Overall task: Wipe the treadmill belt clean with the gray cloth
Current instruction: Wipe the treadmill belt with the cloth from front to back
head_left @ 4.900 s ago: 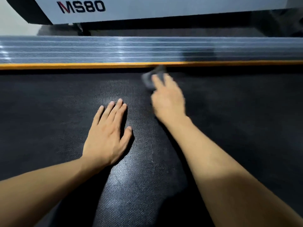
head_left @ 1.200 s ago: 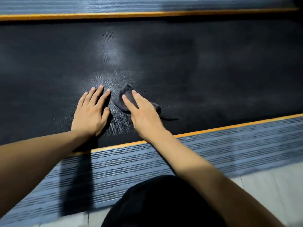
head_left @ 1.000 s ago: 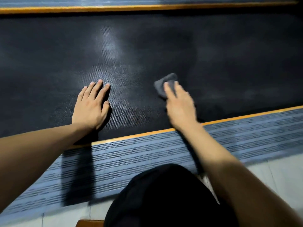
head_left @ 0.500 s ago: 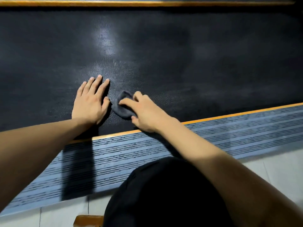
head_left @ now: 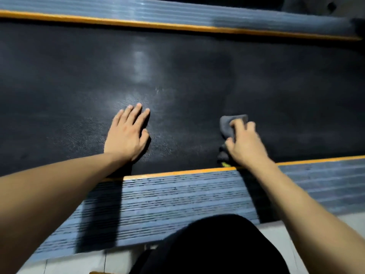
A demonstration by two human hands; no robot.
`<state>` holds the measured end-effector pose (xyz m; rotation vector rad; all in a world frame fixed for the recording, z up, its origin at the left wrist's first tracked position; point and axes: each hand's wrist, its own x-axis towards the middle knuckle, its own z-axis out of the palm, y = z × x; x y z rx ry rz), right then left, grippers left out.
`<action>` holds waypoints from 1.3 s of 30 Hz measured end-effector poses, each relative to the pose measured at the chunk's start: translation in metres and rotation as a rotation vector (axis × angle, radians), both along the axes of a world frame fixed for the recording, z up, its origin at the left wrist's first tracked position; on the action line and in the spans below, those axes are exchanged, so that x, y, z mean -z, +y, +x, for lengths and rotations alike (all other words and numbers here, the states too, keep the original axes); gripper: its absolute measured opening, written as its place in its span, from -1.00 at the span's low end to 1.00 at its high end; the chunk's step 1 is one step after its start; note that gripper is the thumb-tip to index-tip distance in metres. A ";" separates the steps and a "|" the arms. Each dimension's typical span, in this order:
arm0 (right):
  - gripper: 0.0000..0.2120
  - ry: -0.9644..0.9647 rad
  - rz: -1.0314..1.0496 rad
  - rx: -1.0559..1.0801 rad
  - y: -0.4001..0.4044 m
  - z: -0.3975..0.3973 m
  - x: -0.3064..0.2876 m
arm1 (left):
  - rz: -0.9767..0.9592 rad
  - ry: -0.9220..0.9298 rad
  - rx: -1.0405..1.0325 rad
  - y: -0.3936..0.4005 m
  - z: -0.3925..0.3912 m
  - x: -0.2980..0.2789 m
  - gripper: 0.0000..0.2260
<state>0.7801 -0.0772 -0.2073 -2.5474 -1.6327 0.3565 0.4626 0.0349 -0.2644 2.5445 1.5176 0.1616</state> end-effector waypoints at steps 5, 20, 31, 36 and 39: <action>-0.54 -0.007 -0.003 -0.512 0.035 -0.114 0.004 | -0.027 -0.011 0.005 0.000 -0.002 -0.004 -0.44; -0.64 -0.136 0.370 -0.207 0.217 -0.134 0.055 | -0.002 0.116 -0.134 0.171 -0.108 0.002 -0.39; -0.54 0.064 0.392 -0.064 0.350 -0.118 0.060 | -0.045 0.040 -0.120 0.175 -0.109 0.000 -0.41; -0.45 0.082 0.335 -0.013 0.384 -0.176 0.062 | -0.039 0.056 -0.117 0.178 -0.108 0.002 -0.40; -0.49 0.200 0.365 -0.340 0.390 -0.249 0.062 | -0.033 0.072 -0.109 0.179 -0.110 0.001 -0.39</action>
